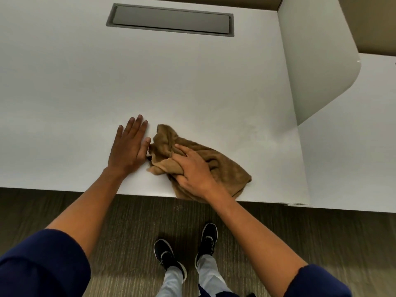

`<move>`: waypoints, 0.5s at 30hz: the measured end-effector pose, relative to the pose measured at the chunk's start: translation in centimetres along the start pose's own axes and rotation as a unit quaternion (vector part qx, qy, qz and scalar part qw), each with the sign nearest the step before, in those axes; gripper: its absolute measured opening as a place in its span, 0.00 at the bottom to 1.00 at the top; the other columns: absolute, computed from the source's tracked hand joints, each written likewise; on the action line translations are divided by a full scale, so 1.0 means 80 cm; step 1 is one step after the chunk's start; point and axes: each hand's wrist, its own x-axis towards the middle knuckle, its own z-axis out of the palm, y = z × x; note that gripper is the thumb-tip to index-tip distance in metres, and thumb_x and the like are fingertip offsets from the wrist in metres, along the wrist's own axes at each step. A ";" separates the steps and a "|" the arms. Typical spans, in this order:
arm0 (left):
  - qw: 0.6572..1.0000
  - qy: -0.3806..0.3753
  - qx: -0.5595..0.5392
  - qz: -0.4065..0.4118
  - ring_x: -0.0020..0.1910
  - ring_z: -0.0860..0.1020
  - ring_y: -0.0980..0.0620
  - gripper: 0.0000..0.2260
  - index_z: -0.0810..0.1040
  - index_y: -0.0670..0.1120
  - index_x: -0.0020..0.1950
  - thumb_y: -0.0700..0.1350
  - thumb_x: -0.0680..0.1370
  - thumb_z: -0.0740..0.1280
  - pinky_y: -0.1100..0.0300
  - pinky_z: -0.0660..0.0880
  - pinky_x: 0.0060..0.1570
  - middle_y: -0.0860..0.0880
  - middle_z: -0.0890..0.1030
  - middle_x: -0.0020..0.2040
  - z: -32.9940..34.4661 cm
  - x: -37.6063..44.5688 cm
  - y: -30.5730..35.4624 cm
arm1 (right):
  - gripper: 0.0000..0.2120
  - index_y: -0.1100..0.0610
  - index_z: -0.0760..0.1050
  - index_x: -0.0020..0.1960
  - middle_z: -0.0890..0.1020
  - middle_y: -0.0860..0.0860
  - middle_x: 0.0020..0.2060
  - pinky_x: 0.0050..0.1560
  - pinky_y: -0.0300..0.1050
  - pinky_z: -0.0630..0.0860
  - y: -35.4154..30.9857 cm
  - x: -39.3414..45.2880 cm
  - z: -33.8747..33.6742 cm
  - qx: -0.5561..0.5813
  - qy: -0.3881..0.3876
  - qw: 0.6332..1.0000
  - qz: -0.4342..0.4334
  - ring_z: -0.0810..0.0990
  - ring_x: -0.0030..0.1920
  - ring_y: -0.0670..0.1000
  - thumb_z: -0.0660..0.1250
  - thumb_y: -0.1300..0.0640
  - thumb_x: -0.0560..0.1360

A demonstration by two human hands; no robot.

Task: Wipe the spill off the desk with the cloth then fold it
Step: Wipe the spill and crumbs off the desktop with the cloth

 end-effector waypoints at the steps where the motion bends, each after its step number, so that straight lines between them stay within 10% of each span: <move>1: 1.000 0.000 0.002 -0.002 0.81 0.46 0.51 0.30 0.52 0.47 0.81 0.58 0.82 0.41 0.48 0.44 0.78 0.50 0.49 0.82 0.000 -0.001 0.002 | 0.13 0.48 0.76 0.58 0.75 0.52 0.66 0.69 0.54 0.65 -0.002 -0.007 0.002 0.005 -0.001 1.000 -0.010 0.67 0.71 0.53 0.64 0.48 0.74; 15: 0.999 -0.006 -0.015 -0.052 0.81 0.45 0.50 0.30 0.52 0.47 0.82 0.59 0.81 0.46 0.45 0.43 0.78 0.49 0.48 0.82 0.004 -0.009 0.032 | 0.11 0.51 0.74 0.50 0.82 0.48 0.49 0.53 0.55 0.70 0.048 -0.084 -0.029 -0.100 -0.029 0.987 -0.122 0.73 0.58 0.55 0.68 0.47 0.72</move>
